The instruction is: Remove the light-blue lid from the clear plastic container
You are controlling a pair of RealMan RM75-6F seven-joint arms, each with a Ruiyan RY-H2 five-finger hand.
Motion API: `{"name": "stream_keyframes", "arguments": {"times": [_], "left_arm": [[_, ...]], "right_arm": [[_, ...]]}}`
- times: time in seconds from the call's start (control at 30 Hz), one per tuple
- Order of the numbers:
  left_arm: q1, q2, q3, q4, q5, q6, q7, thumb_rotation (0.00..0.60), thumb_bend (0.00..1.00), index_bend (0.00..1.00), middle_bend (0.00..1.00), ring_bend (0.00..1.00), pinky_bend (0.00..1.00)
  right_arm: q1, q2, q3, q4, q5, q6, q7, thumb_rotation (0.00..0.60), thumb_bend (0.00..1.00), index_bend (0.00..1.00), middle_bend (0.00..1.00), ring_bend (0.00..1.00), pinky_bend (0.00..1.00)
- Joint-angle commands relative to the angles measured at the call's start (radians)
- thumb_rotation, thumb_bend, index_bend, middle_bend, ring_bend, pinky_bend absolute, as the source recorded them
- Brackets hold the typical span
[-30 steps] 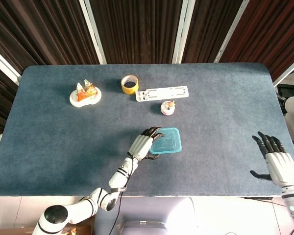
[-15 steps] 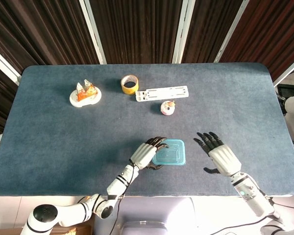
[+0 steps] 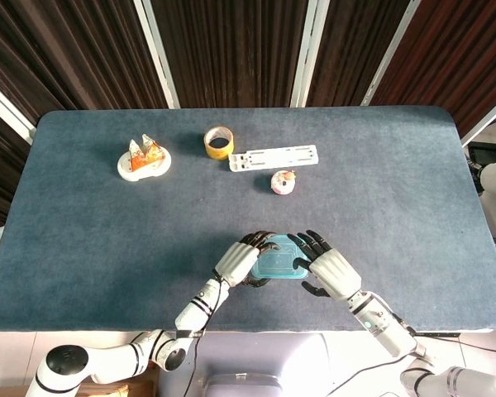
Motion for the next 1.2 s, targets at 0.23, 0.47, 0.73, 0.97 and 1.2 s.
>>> {"name": "stream_keyframes", "arguments": {"times": [0.23,0.47,0.73,0.97,1.2], "left_arm": [[0.007,0.015,0.003,-0.024,0.0,-0.007,-0.005,0.6,0.35,0.39,0.56,0.41,0.49],[0.011,0.02,0.006,-0.028,0.0,-0.008,-0.002,0.6,0.35,0.39,0.56,0.41,0.49],[0.014,0.025,0.007,-0.031,0.002,-0.01,-0.005,0.6,0.35,0.39,0.56,0.41,0.49],[0.014,0.031,0.013,-0.031,0.004,-0.02,-0.007,0.6,0.35,0.39,0.56,0.41,0.49],[0.016,0.028,0.026,-0.025,0.017,-0.018,-0.005,0.6,0.35,0.39,0.56,0.41,0.49]], "right_arm": [[0.017,-0.018,-0.006,0.013,0.032,-0.024,-0.044,0.6,0.43,0.57,0.12,0.0,0.0],[0.021,-0.027,-0.014,0.014,0.042,-0.019,-0.046,0.6,0.43,0.58,0.13,0.0,0.0],[0.026,-0.029,-0.015,0.015,0.061,-0.021,-0.062,0.6,0.43,0.59,0.14,0.0,0.0],[0.029,-0.029,-0.014,0.013,0.072,-0.015,-0.063,0.6,0.43,0.61,0.15,0.0,0.0],[0.032,-0.021,-0.011,0.0,0.084,-0.008,-0.053,0.6,0.43,0.61,0.15,0.0,0.0]]}}
